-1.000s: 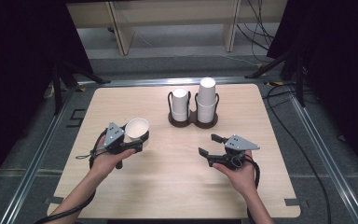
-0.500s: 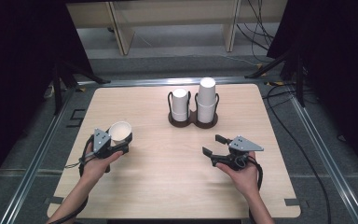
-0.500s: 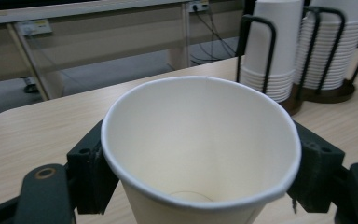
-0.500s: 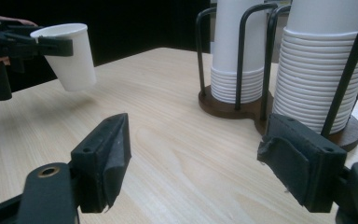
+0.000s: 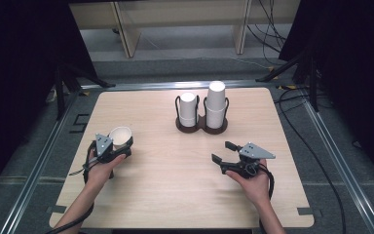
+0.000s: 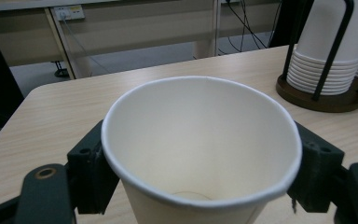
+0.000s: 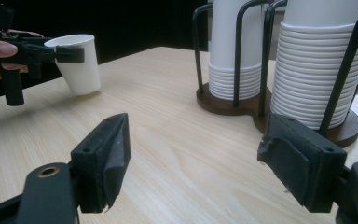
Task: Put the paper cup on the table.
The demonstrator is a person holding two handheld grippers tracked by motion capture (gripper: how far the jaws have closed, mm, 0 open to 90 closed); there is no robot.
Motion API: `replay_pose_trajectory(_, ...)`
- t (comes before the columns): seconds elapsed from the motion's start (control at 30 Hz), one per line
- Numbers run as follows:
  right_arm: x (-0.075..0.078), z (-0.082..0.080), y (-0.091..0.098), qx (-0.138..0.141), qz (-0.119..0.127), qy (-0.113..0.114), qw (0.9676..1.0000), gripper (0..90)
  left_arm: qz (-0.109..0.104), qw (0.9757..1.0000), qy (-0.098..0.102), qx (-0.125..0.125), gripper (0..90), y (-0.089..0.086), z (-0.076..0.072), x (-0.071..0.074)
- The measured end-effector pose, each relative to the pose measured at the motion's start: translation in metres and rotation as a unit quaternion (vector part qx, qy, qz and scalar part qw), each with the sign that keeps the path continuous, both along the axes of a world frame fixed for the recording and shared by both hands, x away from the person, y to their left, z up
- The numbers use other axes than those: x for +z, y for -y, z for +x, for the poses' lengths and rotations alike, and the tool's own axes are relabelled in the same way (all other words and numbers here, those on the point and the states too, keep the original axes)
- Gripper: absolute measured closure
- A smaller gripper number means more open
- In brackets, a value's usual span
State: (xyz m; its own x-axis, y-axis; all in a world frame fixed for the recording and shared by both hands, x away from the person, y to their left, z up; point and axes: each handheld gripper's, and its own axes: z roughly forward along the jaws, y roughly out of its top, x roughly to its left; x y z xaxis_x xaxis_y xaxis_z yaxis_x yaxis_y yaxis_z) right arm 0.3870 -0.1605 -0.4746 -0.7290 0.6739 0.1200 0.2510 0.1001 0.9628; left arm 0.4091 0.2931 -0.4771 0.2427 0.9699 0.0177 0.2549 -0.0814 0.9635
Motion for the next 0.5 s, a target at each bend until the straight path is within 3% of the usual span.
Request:
replay_pose_trajectory(0.17,-0.001,0.0,-0.001,0.003,0.015,-0.015,0.9998,23.6,0.0,1.0,-0.007,0.006,23.0,0.0,0.007,-0.004)
replay_pose_trajectory(0.2,-0.001,0.0,0.0,-0.001,0.006,-0.006,1.0,23.5,-0.003,0.9999,-0.005,0.008,23.0,0.001,0.008,-0.005)
replay_pose_trajectory(0.33,-0.002,0.0,0.0,-0.007,0.009,-0.013,0.9999,23.5,0.0,0.9999,-0.008,0.01,22.8,0.001,0.01,-0.006)
replay_pose_trajectory(0.37,-0.003,0.001,0.001,-0.005,0.009,-0.003,0.9999,23.5,0.0,0.9999,-0.006,0.012,22.8,0.001,0.012,-0.007)
replay_pose_trajectory(0.4,-0.003,0.0,0.001,-0.001,0.015,-0.015,0.9998,23.5,0.0,0.9999,-0.005,0.013,22.8,0.001,0.013,-0.008)
replay_pose_trajectory(0.43,-0.003,0.0,0.002,-0.006,0.007,-0.003,1.0,23.5,0.001,0.9999,-0.007,0.015,22.7,0.001,0.013,-0.008)
replay_pose_trajectory(0.5,-0.003,0.0,0.0,0.0,0.017,-0.015,0.9997,23.5,-0.001,0.9999,-0.007,0.014,22.6,0.001,0.014,-0.01)
